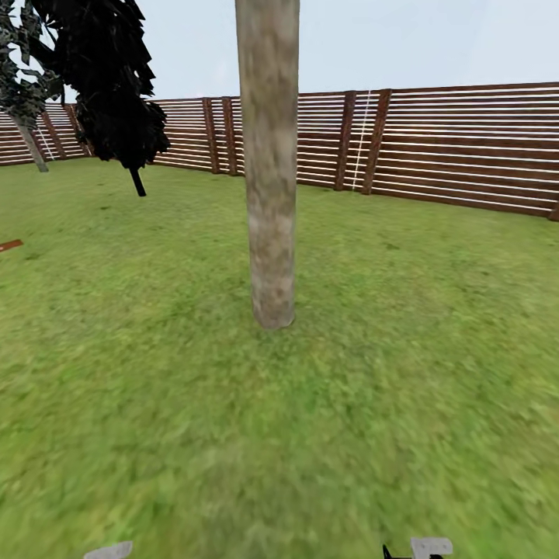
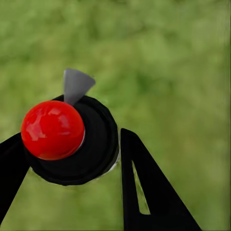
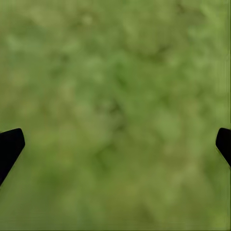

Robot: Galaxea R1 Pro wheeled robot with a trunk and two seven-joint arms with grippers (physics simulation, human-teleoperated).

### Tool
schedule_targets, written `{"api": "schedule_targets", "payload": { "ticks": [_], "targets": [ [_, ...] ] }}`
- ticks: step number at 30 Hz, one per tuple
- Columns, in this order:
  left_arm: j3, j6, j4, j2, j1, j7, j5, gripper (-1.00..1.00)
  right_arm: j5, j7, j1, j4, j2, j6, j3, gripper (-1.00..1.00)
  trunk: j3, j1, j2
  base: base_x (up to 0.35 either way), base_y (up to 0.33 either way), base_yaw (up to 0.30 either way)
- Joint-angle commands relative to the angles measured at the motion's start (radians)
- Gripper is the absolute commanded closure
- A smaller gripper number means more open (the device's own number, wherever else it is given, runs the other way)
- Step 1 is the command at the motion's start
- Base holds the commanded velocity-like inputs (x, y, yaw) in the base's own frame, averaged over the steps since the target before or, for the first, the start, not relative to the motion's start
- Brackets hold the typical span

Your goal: In the garden, pick up the pesticide atomizer on the floor and spray pesticide onto both trees until each tree trunk is fully covered.

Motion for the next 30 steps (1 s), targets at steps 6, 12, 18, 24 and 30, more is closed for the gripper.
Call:
{"api": "schedule_targets", "payload": {
  "ticks": [6, 12, 18, 24, 30],
  "targets": [
    [-0.003, -0.003, 0.001, 0.000, -0.001, -0.001, 0.009, 1.00, 0.010, -0.003, -0.001, 0.001, 0.000, -0.003, -0.008, -1.00, -0.001, 0.000, 0.000, 0.341, 0.000, 0.000],
    [-0.004, -0.003, 0.001, 0.000, -0.001, -0.001, 0.009, 1.00, 0.010, -0.003, -0.001, 0.001, 0.000, -0.003, -0.008, -1.00, -0.001, 0.000, 0.000, 0.341, 0.000, 0.000],
    [-0.003, -0.003, 0.001, 0.000, -0.001, -0.001, 0.009, 1.00, 0.010, -0.003, -0.001, 0.001, 0.000, -0.003, -0.008, -1.00, -0.001, 0.000, 0.000, 0.341, 0.000, 0.000],
    [-0.004, -0.003, 0.001, 0.000, -0.001, -0.001, 0.009, 1.00, 0.010, -0.003, -0.001, 0.001, 0.000, -0.003, -0.008, -1.00, -0.001, 0.000, 0.000, 0.341, 0.000, 0.000],
    [-0.003, -0.003, 0.000, 0.000, -0.001, -0.001, 0.009, 1.00, 0.010, -0.003, -0.001, 0.001, 0.000, -0.003, -0.008, -1.00, 0.003, 0.000, 0.000, 0.341, 0.000, 0.000]
  ]
}}
